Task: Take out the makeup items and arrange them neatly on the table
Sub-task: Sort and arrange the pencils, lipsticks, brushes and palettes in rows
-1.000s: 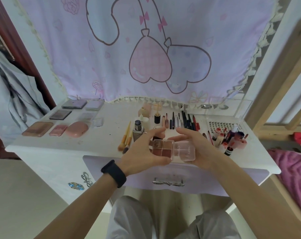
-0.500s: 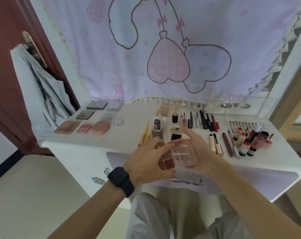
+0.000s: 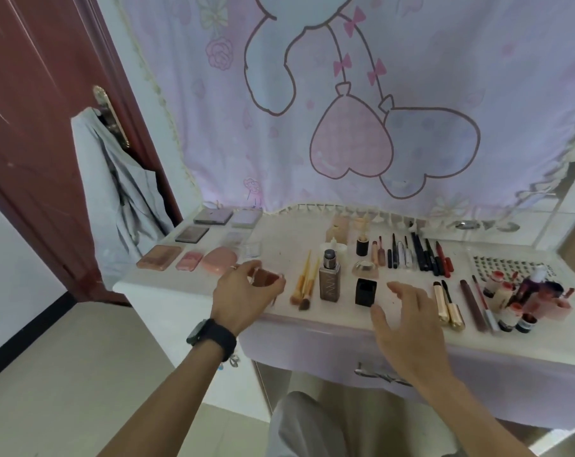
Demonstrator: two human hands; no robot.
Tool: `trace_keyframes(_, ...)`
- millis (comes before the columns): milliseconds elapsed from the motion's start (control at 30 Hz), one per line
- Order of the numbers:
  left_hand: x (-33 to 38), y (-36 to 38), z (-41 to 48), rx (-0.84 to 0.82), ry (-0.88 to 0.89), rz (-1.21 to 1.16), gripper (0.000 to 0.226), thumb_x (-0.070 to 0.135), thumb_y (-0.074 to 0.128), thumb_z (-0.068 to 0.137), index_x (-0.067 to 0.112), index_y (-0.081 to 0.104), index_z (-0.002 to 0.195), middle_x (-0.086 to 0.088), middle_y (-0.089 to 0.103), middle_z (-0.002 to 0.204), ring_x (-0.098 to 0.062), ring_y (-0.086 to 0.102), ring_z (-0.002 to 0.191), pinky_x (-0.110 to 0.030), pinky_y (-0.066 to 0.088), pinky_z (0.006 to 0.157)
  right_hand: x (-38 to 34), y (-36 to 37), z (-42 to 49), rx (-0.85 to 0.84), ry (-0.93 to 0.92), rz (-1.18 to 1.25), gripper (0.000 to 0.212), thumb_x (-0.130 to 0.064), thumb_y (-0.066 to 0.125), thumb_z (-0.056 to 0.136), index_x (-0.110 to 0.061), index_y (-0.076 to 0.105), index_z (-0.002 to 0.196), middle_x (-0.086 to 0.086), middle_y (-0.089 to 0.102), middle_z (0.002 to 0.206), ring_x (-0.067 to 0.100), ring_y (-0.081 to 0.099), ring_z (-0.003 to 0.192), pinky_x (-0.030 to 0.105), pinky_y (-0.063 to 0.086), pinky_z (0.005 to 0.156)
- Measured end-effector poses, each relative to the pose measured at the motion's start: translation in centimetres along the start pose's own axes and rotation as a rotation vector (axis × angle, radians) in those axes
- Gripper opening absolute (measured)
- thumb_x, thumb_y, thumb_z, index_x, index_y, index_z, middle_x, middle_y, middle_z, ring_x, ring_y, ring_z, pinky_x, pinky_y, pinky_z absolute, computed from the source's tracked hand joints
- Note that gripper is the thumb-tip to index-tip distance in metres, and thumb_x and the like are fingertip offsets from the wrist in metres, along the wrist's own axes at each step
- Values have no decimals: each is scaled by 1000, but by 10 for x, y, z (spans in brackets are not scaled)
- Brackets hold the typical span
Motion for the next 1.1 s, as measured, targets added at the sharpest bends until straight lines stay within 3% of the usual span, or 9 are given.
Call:
trace_keyframes(133,7,19,53,-94,-58,78,68,60,70,77,16,62,128,2,66,111,-17,60,97,-24,43,75,8,8,11,-55,-15,-272,80,-58,53,93,-8,33,153,6,34,157,21,24,145,27,11,113)
trace_keyframes(233,15,36,84,-150,-88,134,46,62,67,76,20,65,94,4,67,86,-15,59,79,-22,38,56,15,13,25,-171,16,-420,97,-76,28,91,-9,16,160,6,14,168,20,7,154,29,-5,115)
trace_keyframes(333,20,55,110,-150,-112,145,41,58,68,71,18,60,63,4,61,59,-16,59,60,-20,38,49,20,13,40,-269,15,-476,112,-88,7,81,-10,8,161,3,0,170,17,-5,156,29,-9,116)
trace_keyframes(467,31,79,143,-179,-130,182,42,58,64,63,17,58,55,1,59,57,-17,58,54,-20,40,49,23,16,53,-367,28,-486,127,-96,-7,68,-11,0,161,1,-11,169,13,-13,155,29,-9,118)
trace_keyframes(567,36,93,165,-196,-152,182,42,56,64,62,16,53,52,-2,58,59,-21,56,53,-21,36,49,26,21,55,-388,39,-503,131,-98,-11,64,-11,1,162,2,-8,170,13,-11,155,29,-8,118)
trace_keyframes(667,39,107,183,-211,-167,178,41,53,66,66,16,52,57,-6,60,68,-23,56,58,-23,35,49,29,25,55,-400,9,-561,130,-99,-10,66,-11,-1,161,3,-8,170,15,-10,156,30,-11,119)
trace_keyframes(767,45,120,197,-242,-164,237,39,53,65,70,15,58,70,-12,64,94,-29,60,76,-29,42,55,31,27,56,-411,5,-598,130,-100,-9,66,-11,-5,161,3,-12,169,16,-13,155,31,-15,117)
trace_keyframes(900,47,137,207,-254,-154,316,47,50,62,70,10,68,95,-16,61,112,-36,59,98,-42,56,80,32,29,56,-421,1,-629,127,-99,-9,68,-11,-7,160,3,-14,169,16,-15,155,31,-19,115)
trace_keyframes(1100,38,148,202,-218,-127,245,73,65,64,78,11,56,126,-17,55,123,-36,49,118,-42,45,90,35,31,55,-420,8,-610,126,-99,-6,70,-12,-6,161,3,-13,169,15,-15,155,31,-18,115)
Point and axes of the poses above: each hand's wrist, its own z-axis towards the middle knuckle, its own y-axis out of the palm, x = y × z, the point moved 1 cm from there along z, towards the middle knuckle
